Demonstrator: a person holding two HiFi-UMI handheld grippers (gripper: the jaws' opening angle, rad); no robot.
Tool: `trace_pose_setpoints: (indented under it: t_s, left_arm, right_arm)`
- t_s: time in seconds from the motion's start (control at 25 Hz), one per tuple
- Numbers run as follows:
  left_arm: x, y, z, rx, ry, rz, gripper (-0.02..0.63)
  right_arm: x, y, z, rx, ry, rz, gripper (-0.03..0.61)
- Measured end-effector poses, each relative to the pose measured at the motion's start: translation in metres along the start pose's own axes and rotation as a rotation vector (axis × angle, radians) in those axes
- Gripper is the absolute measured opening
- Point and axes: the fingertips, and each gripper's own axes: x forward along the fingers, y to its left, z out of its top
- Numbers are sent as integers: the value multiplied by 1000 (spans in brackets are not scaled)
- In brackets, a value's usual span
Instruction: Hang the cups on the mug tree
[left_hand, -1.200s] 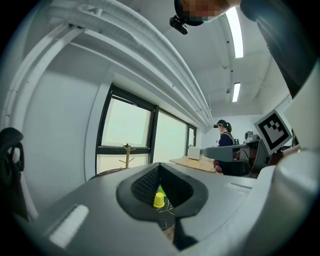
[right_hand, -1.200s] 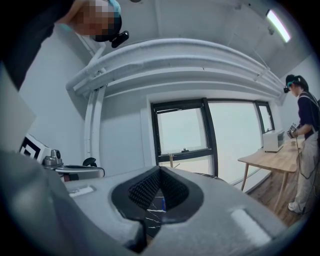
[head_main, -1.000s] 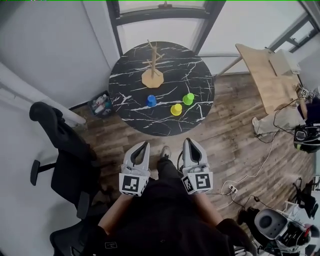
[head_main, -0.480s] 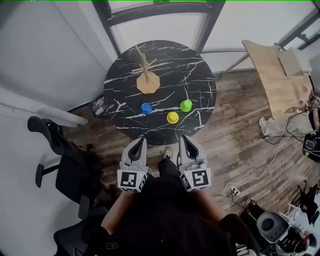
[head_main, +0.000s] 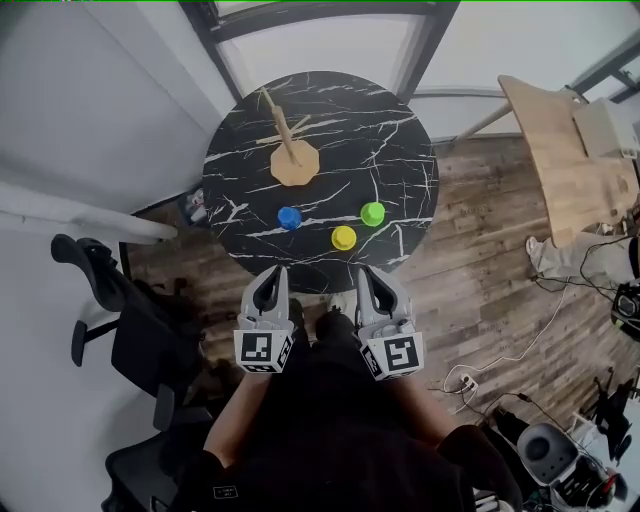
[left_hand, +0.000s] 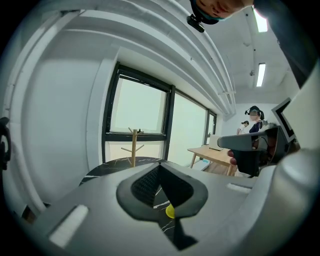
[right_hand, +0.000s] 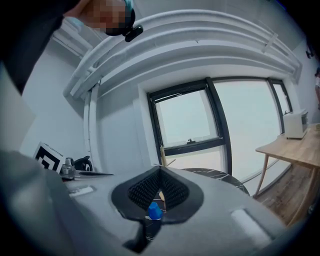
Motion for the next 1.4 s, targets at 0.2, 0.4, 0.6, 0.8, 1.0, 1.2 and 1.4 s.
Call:
trace_pose_setpoints:
  t_s: [0.2, 0.4, 0.6, 0.8, 1.0, 1.2, 1.4]
  left_arm:
    - [29, 17, -9, -2, 18, -7, 0]
    - [50, 34, -22, 0, 61, -17, 0]
    - [66, 56, -41, 4, 105, -33, 0]
    - [85, 71, -78, 5, 155, -22, -2]
    - [103, 84, -108, 15, 176, -3, -3]
    - [119, 89, -134, -9, 214, 15, 51]
    - [137, 91, -160, 9, 240, 0, 130]
  right_arm:
    - [21, -2, 4, -1, -8, -9, 0]
    - [42, -5, -1, 28, 4, -35, 0]
    - [69, 2, -4, 47, 2, -51, 0]
    - [91, 2, -27, 83, 21, -72, 0]
    - [103, 1, -54, 102, 49, -74, 0]
    - [105, 3, -77, 110, 89, -71, 0]
    - [106, -1, -90, 119, 115, -84, 0]
